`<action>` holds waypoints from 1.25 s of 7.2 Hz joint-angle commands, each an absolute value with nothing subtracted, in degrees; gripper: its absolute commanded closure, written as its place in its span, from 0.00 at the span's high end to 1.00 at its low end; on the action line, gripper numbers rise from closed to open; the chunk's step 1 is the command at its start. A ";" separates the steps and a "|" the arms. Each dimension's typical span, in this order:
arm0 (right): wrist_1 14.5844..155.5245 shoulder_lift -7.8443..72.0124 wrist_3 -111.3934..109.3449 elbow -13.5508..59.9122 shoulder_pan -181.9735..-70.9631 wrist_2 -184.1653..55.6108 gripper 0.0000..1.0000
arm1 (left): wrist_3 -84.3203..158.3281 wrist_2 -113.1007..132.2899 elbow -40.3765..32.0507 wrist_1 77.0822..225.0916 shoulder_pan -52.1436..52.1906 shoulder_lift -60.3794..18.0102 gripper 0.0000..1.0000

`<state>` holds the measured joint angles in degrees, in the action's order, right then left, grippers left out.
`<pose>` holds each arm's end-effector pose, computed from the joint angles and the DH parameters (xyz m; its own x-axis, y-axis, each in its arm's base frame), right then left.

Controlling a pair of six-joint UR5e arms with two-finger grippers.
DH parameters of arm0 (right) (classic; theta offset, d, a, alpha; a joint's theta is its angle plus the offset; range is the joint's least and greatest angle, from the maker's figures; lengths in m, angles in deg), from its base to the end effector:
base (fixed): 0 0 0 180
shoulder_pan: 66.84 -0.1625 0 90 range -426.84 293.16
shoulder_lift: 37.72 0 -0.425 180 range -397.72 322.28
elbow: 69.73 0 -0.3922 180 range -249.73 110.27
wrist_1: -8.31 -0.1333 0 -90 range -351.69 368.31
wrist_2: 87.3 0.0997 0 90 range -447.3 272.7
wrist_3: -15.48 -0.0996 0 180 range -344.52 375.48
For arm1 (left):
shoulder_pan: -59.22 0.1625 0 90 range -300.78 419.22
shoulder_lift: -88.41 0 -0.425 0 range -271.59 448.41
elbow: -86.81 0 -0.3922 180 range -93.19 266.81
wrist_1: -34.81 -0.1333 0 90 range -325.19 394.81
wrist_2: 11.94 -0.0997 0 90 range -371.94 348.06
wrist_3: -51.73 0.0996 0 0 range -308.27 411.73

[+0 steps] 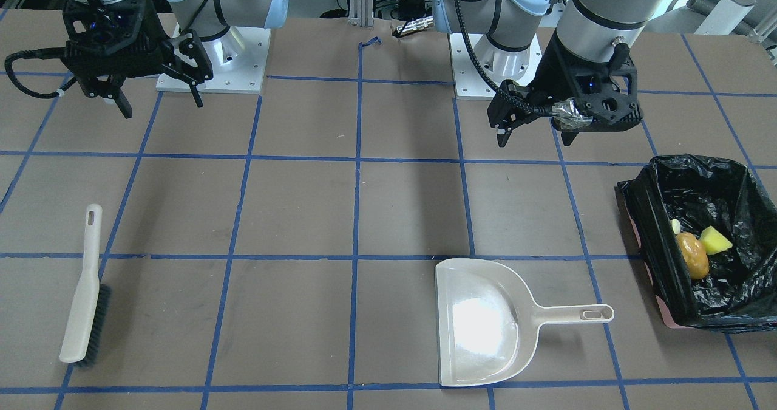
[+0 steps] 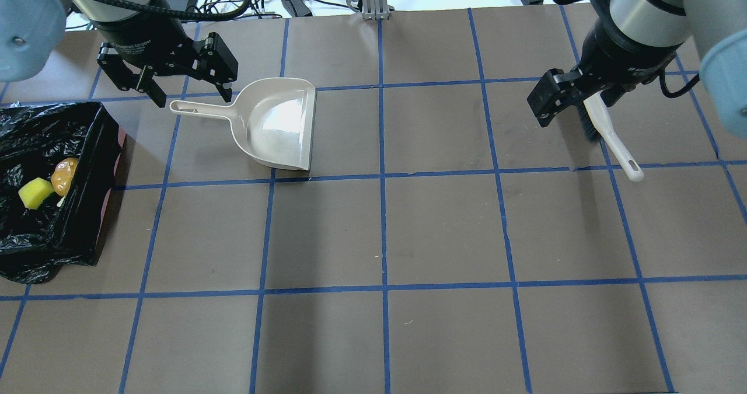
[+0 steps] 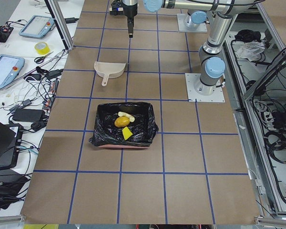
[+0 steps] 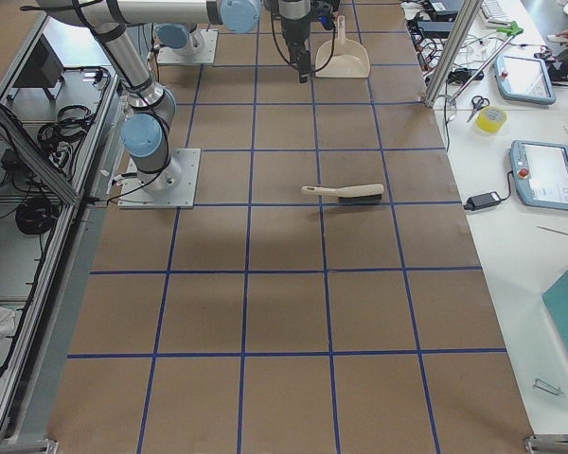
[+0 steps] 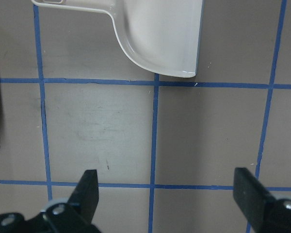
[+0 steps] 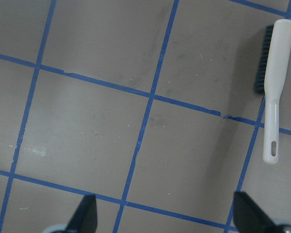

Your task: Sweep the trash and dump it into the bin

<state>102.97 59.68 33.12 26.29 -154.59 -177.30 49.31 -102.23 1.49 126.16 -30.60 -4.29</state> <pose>0.1156 -0.4519 0.5048 -0.9641 -0.2637 0.0319 -0.2656 0.9589 -0.1003 -0.1312 -0.5132 0.5021 -0.9990 -0.0454 -0.0046 -0.0454 0.9989 -0.0112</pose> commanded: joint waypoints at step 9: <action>102.97 59.40 32.00 26.43 -154.64 -175.45 1.00 | 49.36 -102.38 1.47 126.21 -30.61 -4.32 1.00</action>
